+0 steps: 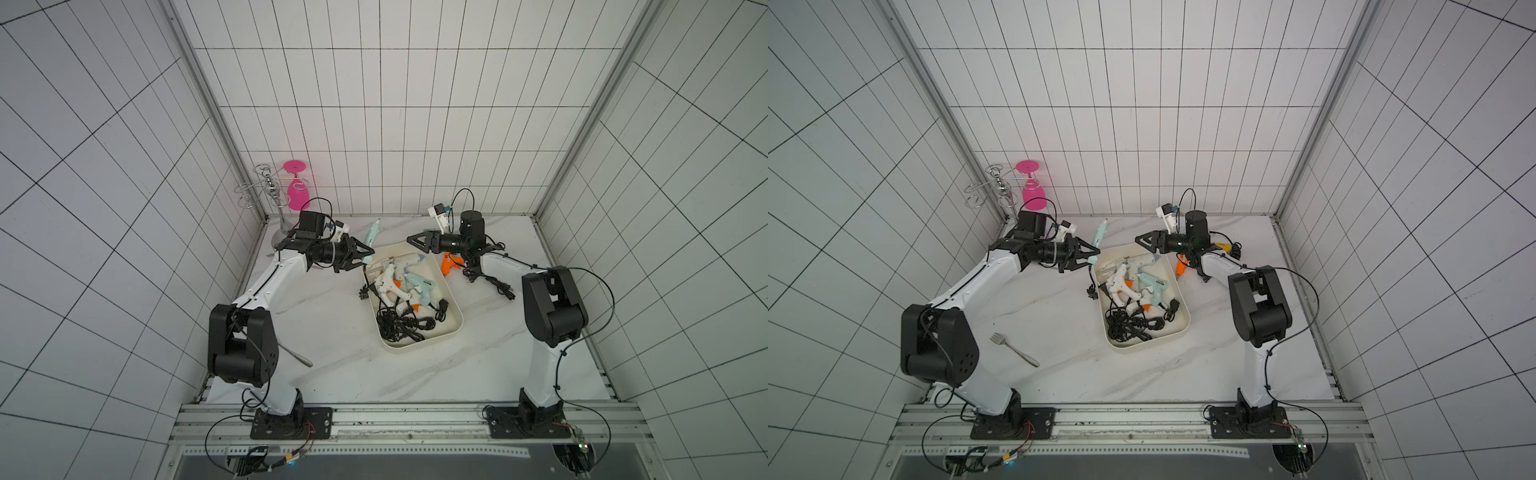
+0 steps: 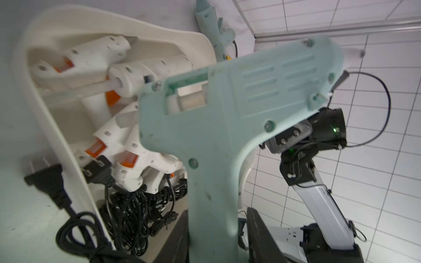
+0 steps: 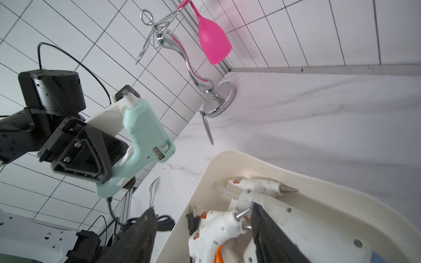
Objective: Put the hot melt glue gun into the storage box
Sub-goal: Pick up the hot melt adhesive gun from the center of the board.
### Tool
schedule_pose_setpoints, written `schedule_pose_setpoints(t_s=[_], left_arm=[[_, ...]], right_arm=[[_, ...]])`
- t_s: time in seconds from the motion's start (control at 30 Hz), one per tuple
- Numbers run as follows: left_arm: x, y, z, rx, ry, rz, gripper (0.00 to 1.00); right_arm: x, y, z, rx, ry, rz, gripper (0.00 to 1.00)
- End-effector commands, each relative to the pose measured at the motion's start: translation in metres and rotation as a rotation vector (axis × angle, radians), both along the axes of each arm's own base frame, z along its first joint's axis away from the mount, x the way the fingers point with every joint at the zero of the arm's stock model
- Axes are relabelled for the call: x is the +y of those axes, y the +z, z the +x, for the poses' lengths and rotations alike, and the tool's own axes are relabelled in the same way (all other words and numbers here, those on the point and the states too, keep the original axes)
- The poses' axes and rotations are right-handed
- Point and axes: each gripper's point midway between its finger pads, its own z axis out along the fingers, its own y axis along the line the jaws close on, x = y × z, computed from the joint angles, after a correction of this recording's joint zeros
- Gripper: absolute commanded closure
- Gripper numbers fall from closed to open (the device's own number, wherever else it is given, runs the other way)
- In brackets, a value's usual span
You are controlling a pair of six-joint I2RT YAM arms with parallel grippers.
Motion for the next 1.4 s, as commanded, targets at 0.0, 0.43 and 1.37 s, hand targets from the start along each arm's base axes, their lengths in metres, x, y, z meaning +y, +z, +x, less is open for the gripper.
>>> schedule_pose_setpoints(t_s=[0.0, 0.43, 1.37], left_arm=[[-0.03, 0.039, -0.026, -0.09, -0.147, -0.139, 0.86], [-0.052, 0.057, -0.046, -0.087, -0.213, -0.224, 0.86], [-0.076, 0.05, -0.054, -0.043, -0.258, -0.233, 0.87]], right_arm=[[0.021, 0.053, -0.01, -0.167, 0.103, 0.152, 0.33], [0.021, 0.093, -0.062, -0.304, 0.154, 0.243, 0.35], [0.016, 0.114, -0.093, -0.323, 0.167, 0.266, 0.44]])
